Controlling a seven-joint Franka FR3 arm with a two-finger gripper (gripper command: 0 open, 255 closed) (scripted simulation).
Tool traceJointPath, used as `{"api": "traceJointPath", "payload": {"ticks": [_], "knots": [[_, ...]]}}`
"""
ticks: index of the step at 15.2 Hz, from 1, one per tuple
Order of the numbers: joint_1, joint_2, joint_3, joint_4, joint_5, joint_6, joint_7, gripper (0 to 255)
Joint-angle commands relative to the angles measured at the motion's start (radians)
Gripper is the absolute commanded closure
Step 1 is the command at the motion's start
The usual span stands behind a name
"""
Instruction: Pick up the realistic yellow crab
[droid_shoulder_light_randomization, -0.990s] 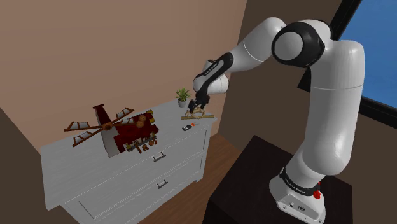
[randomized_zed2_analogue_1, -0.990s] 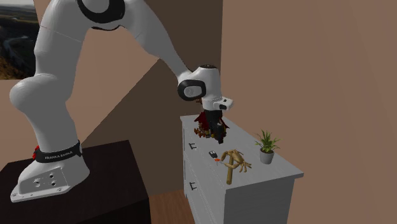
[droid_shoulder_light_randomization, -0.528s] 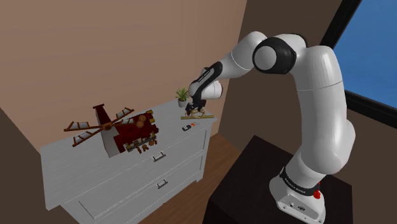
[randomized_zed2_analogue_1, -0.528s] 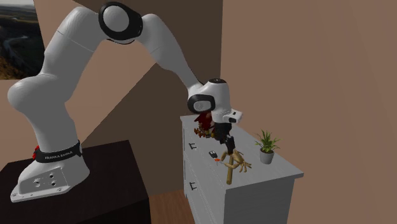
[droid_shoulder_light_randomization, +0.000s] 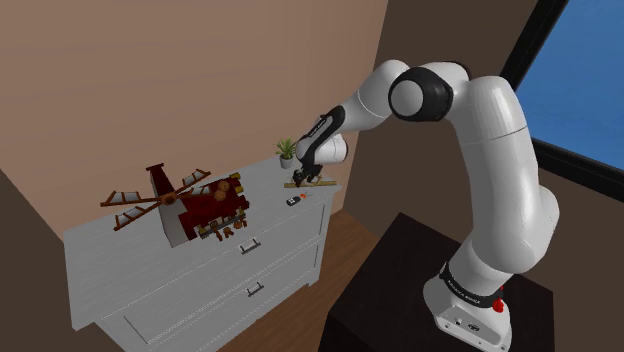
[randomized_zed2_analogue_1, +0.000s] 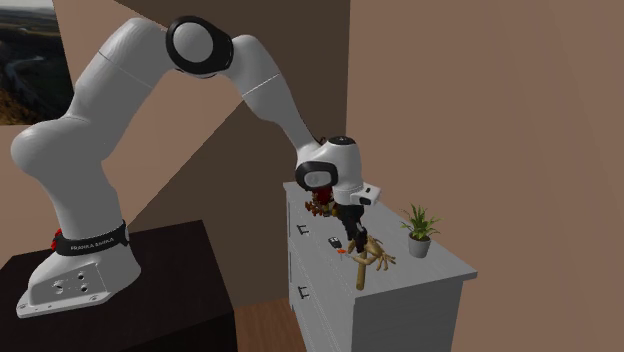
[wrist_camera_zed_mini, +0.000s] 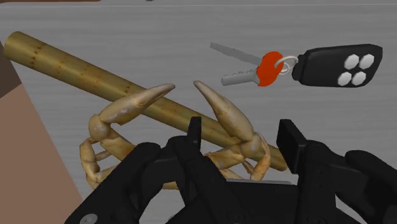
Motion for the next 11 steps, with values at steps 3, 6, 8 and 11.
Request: {"api": "traceJointPath", "payload": {"ticks": [3, 6, 8, 11], "knots": [[0.0, 0.002, 0.0, 0.002, 0.0, 0.001, 0.0, 255], [0.0, 0.002, 0.0, 0.002, 0.0, 0.001, 0.0, 255], [0.0, 0.003, 0.0, 0.002, 0.0, 0.001, 0.0, 255], [0.005, -0.022, -0.006, -0.008, -0.004, -0.014, 0.006, 255]]}}
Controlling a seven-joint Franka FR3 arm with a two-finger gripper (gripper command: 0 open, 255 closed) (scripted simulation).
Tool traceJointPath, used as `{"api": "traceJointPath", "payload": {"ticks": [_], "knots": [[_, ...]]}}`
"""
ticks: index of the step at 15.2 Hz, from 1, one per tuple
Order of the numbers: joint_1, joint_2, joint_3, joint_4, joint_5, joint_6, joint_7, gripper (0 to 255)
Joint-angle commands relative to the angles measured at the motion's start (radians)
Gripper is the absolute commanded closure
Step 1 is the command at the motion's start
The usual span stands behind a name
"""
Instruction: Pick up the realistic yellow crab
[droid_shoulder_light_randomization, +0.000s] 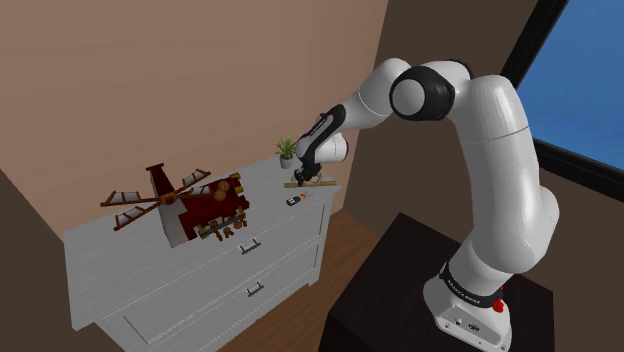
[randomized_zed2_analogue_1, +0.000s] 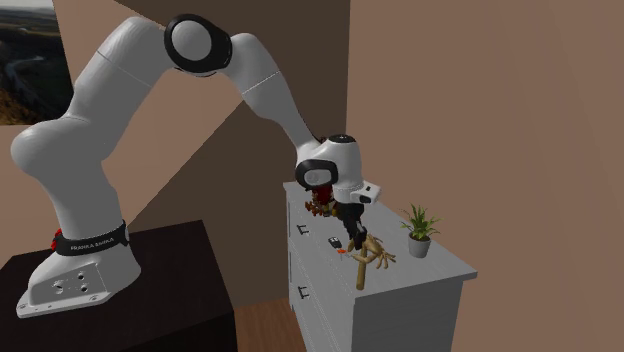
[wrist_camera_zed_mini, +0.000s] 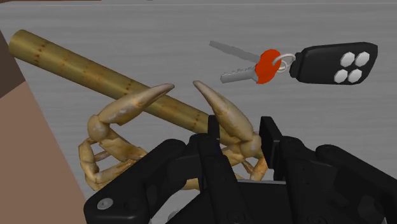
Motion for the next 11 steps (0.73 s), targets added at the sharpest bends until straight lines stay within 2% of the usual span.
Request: {"api": "traceJointPath", "payload": {"ticks": [1, 11], "knots": [[0.005, -0.022, -0.007, -0.008, -0.005, -0.015, 0.006, 255], [0.031, -0.136, -0.042, -0.035, -0.035, -0.101, 0.042, 255]]}}
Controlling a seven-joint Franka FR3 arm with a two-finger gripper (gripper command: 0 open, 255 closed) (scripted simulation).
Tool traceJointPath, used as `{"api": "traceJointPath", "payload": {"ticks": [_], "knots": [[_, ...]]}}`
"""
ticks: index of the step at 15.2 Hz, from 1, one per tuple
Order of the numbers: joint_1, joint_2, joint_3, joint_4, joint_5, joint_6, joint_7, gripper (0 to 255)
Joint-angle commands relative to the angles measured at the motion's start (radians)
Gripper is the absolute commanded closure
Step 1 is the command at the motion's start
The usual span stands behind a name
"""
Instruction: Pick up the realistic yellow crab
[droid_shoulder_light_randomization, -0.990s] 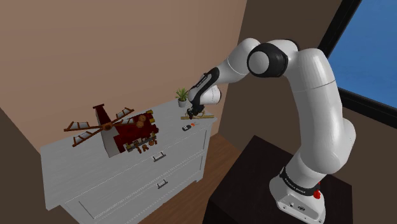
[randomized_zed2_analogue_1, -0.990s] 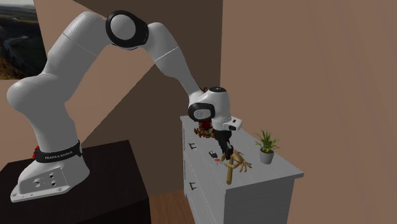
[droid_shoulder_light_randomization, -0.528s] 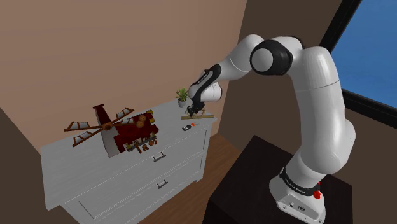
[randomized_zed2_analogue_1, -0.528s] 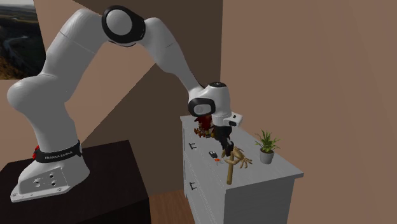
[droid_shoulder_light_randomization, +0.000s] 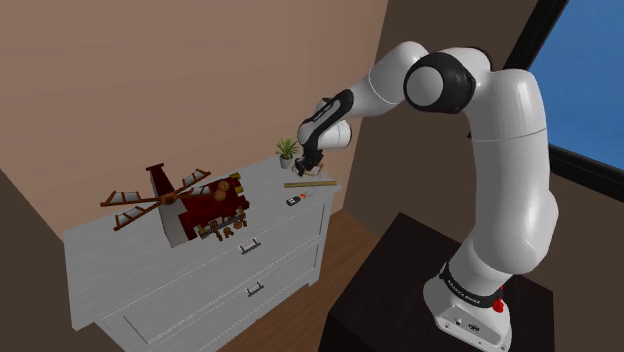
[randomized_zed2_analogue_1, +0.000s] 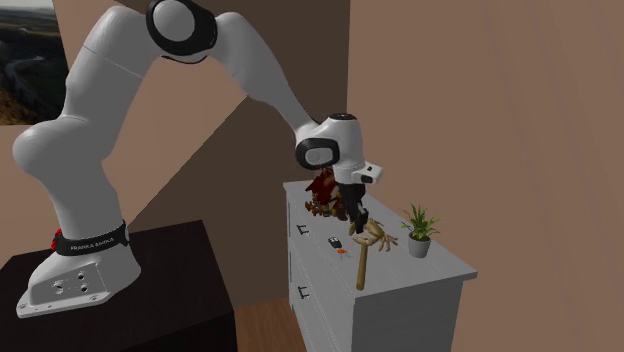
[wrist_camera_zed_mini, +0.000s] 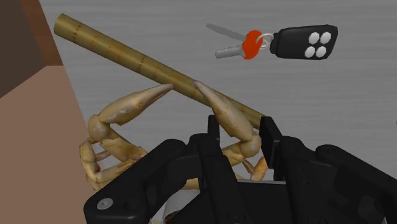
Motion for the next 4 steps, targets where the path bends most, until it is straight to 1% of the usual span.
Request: {"api": "traceJointPath", "payload": {"ticks": [1, 4], "knots": [[0.007, -0.026, -0.008, -0.006, -0.008, -0.019, 0.01, 255], [0.01, -0.038, -0.012, -0.008, -0.012, -0.03, 0.015, 255]]}}
